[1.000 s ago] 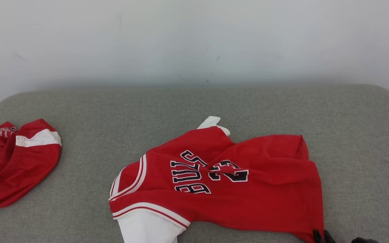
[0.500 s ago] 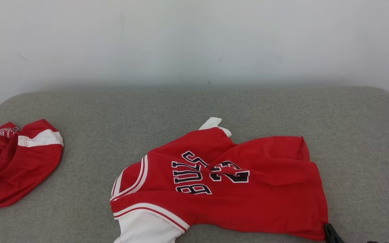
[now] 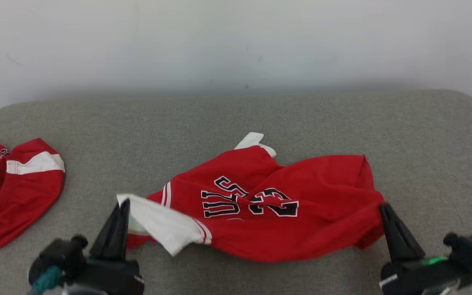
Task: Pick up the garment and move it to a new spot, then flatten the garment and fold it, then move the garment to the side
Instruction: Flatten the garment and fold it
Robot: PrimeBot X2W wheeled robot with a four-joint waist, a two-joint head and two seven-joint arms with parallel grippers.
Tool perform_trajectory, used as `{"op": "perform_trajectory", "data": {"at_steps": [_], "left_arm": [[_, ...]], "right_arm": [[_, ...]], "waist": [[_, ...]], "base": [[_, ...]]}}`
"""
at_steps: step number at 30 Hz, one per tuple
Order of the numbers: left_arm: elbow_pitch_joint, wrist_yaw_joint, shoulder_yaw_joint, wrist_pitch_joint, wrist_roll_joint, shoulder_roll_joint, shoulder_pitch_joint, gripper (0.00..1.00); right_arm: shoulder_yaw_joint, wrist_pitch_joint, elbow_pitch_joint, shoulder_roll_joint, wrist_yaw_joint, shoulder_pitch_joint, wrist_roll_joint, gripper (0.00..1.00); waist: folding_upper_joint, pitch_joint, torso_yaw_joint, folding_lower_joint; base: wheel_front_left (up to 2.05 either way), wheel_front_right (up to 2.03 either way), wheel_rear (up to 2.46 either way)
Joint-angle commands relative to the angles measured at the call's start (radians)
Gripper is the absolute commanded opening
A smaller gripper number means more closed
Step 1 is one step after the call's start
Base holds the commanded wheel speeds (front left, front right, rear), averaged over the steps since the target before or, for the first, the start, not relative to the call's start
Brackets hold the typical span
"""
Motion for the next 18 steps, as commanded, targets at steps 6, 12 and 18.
{"op": "perform_trajectory", "data": {"at_steps": [6, 12, 18], "left_arm": [[-0.003, 0.001, -0.098, 0.034, -0.043, 0.145, -0.354, 0.0], [0.068, 0.001, -0.199, 0.116, -0.156, 0.246, -0.767, 0.0], [0.2, 0.002, -0.272, 0.164, -0.258, 0.296, -1.147, 0.0]], "right_arm": [[0.054, 0.0, 0.019, -0.052, 0.001, -0.311, 0.083, 0.0], [0.081, 0.055, 0.135, -0.085, 0.001, -0.702, 0.17, 0.0], [0.112, 0.138, 0.266, -0.088, 0.001, -1.104, 0.22, 0.0]], "waist": [[-0.0001, 0.115, -0.022, -0.0001], [-0.0001, 0.268, -0.033, -0.0001], [-0.0001, 0.395, -0.042, -0.0001]], "base": [[0.0, 0.0, 0.0], [0.0, 0.0, 0.0], [0.0, 0.0, 0.0]]}}
